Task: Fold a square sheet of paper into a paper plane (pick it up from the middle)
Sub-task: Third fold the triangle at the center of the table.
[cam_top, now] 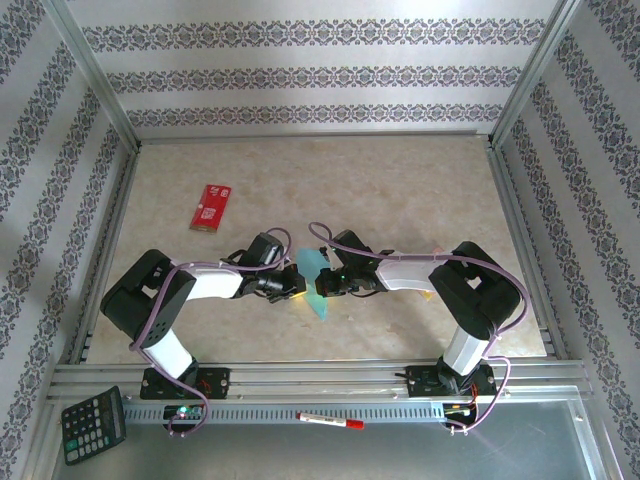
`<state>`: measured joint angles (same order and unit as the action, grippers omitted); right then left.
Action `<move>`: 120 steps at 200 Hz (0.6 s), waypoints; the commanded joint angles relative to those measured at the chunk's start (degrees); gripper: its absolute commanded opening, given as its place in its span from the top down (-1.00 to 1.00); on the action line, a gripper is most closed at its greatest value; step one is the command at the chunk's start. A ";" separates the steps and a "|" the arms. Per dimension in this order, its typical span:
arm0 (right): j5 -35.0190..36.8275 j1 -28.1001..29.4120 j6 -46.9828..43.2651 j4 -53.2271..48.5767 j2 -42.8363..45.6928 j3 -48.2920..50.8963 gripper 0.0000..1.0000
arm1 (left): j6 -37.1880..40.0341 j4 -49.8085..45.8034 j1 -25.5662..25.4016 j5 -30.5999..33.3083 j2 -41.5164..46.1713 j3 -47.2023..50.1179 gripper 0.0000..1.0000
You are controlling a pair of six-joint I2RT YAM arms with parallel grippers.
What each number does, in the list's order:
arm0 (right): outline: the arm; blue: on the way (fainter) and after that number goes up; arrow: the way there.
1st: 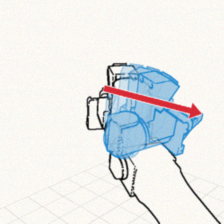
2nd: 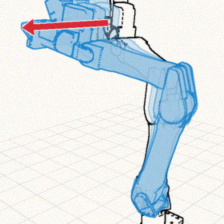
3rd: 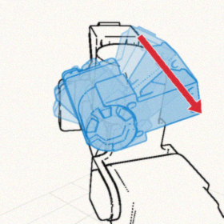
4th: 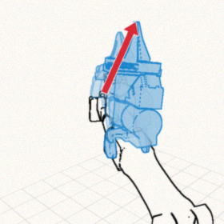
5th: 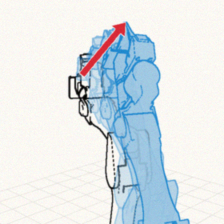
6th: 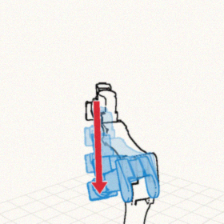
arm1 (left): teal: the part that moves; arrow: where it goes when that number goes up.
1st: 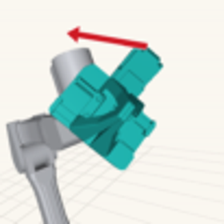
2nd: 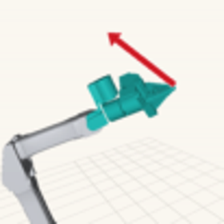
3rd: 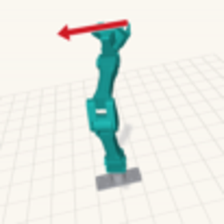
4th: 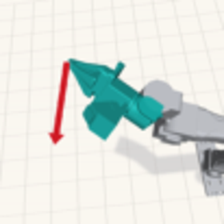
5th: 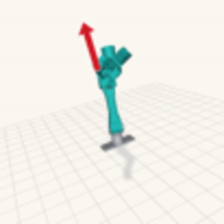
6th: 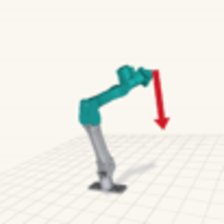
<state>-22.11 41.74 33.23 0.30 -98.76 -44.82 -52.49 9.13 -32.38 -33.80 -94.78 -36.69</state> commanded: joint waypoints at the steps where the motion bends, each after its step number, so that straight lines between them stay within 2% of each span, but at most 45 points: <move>1: 4.22 -0.21 0.25 -7.69 -2.78 3.07 1.00 | 1.74 -2.79 0.74 -1.33 1.77 -1.89 0.98; 29: 4.27 -0.19 0.25 -7.70 -2.68 3.25 1.00 | 2.74 -5.16 0.74 -0.52 3.65 -2.37 0.97; 120: 3.94 -0.18 0.26 -7.71 -2.92 2.98 1.00 | 5.76 -6.30 1.58 0.59 -2.17 -3.00 1.00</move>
<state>-22.11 41.74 33.23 0.47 -98.72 -44.71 -49.34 5.65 -31.73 -34.02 -95.90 -39.03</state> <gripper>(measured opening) 0.040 0.049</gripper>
